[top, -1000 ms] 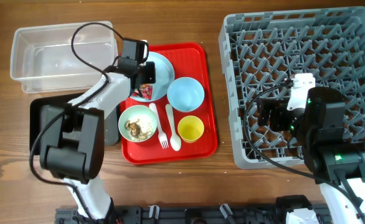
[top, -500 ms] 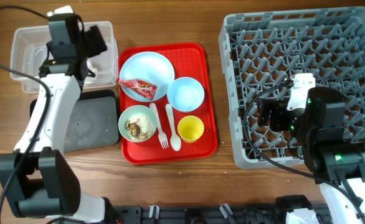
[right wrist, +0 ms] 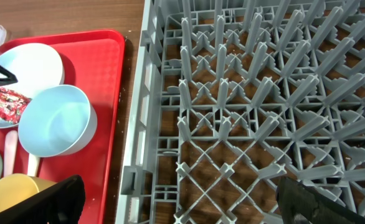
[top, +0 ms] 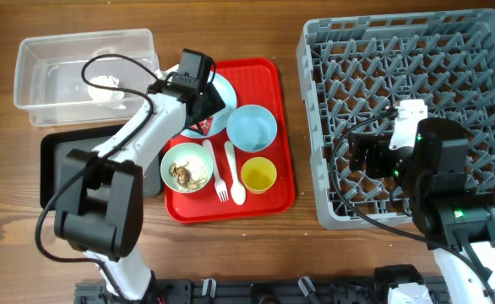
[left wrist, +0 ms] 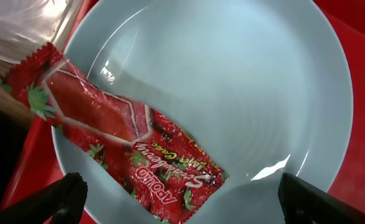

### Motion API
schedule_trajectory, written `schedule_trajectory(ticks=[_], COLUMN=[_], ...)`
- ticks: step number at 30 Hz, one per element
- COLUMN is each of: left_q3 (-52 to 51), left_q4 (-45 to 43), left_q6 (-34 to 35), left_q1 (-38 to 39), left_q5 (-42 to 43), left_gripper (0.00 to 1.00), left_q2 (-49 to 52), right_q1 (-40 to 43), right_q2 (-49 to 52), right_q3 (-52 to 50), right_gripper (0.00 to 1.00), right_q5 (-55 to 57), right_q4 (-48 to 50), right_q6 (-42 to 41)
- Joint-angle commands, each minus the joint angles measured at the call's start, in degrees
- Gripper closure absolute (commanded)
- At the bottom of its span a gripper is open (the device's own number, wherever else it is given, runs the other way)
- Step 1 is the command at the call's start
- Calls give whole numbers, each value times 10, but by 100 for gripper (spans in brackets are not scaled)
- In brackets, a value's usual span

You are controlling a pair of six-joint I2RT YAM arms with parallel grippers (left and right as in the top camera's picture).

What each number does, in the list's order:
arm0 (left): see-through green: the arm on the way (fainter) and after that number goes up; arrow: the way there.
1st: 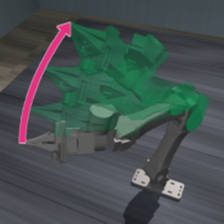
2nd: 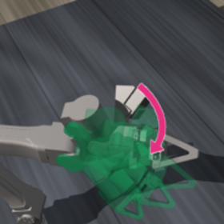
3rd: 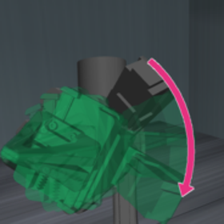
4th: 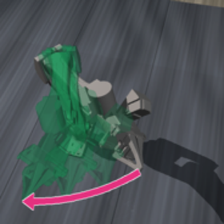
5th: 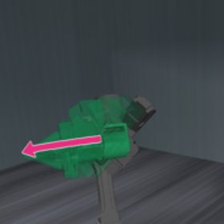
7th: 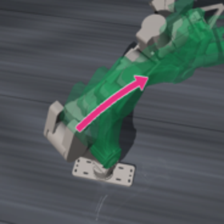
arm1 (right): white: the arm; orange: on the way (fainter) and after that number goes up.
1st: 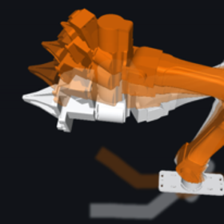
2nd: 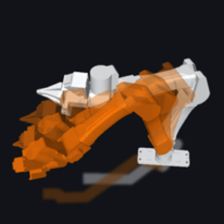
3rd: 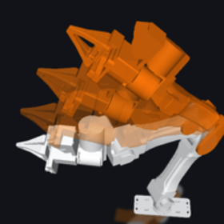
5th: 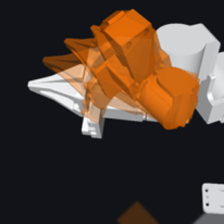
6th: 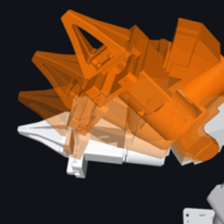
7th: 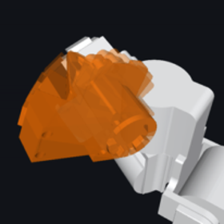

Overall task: Sort waste into correct bins and load items into the dishwasher rack
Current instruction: 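Grasp the red wrapper and drop it into the clear plastic bin, then grasp the green bowl with food scraps using the left gripper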

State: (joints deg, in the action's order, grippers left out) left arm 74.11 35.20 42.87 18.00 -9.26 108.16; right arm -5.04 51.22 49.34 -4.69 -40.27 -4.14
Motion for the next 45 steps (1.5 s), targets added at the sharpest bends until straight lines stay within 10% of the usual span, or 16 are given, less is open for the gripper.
schedule_trajectory(ticks=[1,8,11,18,24,36,40,45], left_q3=[-3,-3,-3,-6,-6,9,9,9], left_q4=[-7,-49,-59,-63,-63,-105,-130,-16], left_q6=[14,13,13,13,-10,-82,-98,-156], left_q1=[1,1,2,3,3,-168,-219,-177], left_q5=[-31,-35,-35,-35,-35,-67,-57,6], left_gripper=[2,1,27,30,96,91,48,37], left_q2=[19,60,62,85,82,-117,-113,-160], right_q1=[2,2,2,2,2,2,2,2], right_q2=[0,0,0,0,0,0,0,0], right_q3=[14,14,14,14,14,14,14,14], right_gripper=[0,0,0,0,0,0,0,0], right_q5=[-3,-3,-3,-3,-3,-3,-3,-3], right_q4=[1,1,1,1,1,1,1,1], right_q6=[9,10,10,10,10,10,10,9])
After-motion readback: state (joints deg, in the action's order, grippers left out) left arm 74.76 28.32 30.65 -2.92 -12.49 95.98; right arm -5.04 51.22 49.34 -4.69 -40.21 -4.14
